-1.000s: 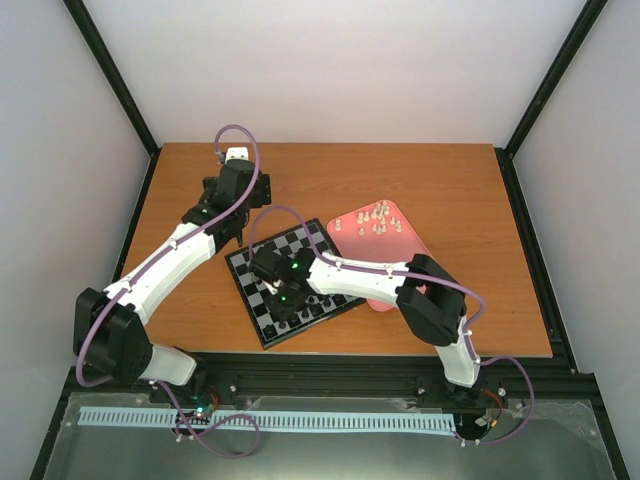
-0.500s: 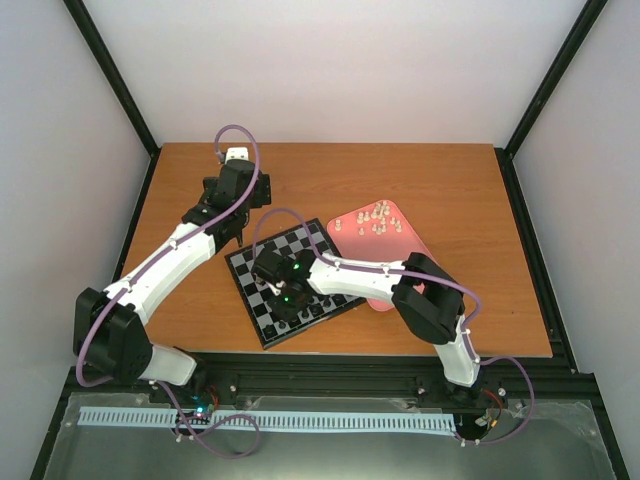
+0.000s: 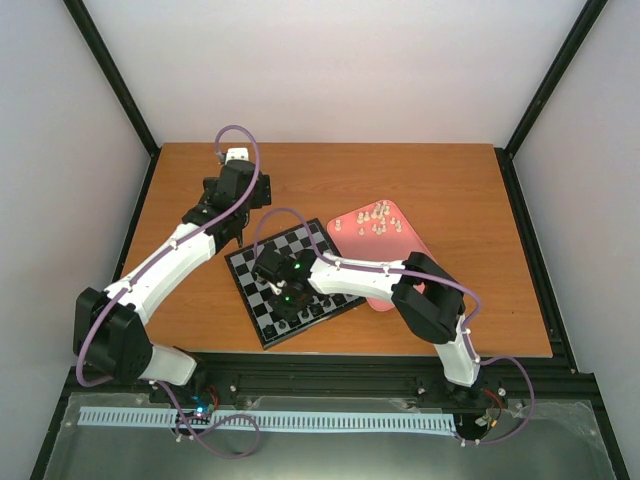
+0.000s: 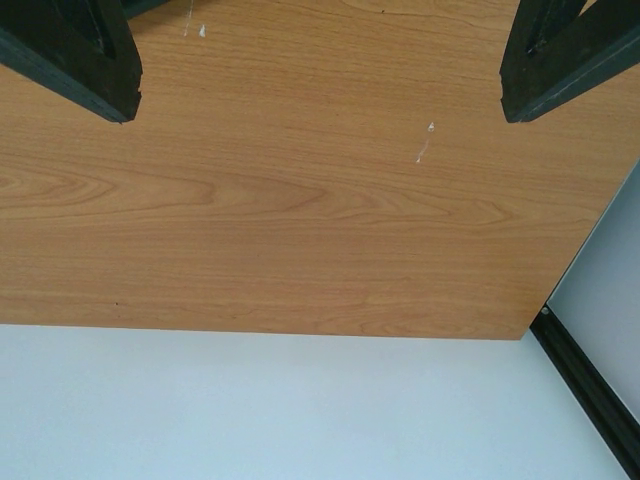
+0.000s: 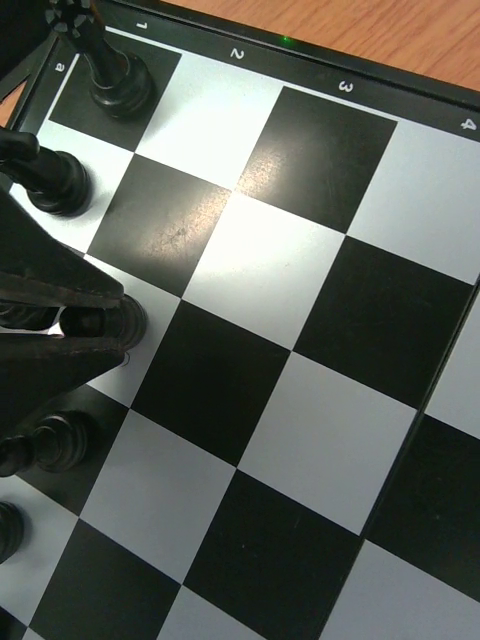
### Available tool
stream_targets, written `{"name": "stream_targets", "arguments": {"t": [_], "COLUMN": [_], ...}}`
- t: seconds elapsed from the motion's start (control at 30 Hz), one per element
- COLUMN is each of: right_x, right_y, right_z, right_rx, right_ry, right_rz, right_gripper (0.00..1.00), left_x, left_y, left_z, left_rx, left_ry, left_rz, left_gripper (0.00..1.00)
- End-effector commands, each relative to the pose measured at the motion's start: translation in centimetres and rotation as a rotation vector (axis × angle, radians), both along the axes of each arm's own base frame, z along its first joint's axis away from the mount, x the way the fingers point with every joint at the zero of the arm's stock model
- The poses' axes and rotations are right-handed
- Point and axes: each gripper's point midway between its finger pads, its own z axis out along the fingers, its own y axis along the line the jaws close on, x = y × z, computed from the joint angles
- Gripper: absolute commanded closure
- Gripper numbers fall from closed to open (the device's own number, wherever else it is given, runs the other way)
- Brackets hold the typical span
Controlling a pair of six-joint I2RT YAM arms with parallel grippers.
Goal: Set up the chess pieces on the board
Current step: Place the chess piece on the chessboard.
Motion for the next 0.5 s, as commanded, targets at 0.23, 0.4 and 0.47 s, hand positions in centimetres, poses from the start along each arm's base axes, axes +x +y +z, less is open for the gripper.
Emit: {"name": "stream_targets", "arguments": {"t": [0.23, 0.4, 0.47], "right_x": [0.4, 0.5, 0.6], "right_y": [-0.5, -0.7, -0.6], "right_z": [-0.2, 0.3, 0.9], "right_rx": [-0.017, -0.013, 0.000], "right_ry": [-0.015, -0.024, -0.031], "right_rz": [-0.009, -0.013, -0.013], "right_gripper": [0.87, 0.85, 0.82], "left_x": [0.0, 0.1, 0.1], "left_y": [-0.3, -0.4, -0.4], "left_z": [0.8, 0.9, 1.0], "left_rx": [-0.012, -0.016, -0.015], "left_ry": [-0.030, -0.031, -0.032], "left_rz": [-0.001, -0.004, -0.006], "left_gripper": [0.00, 0.00, 0.00]}}
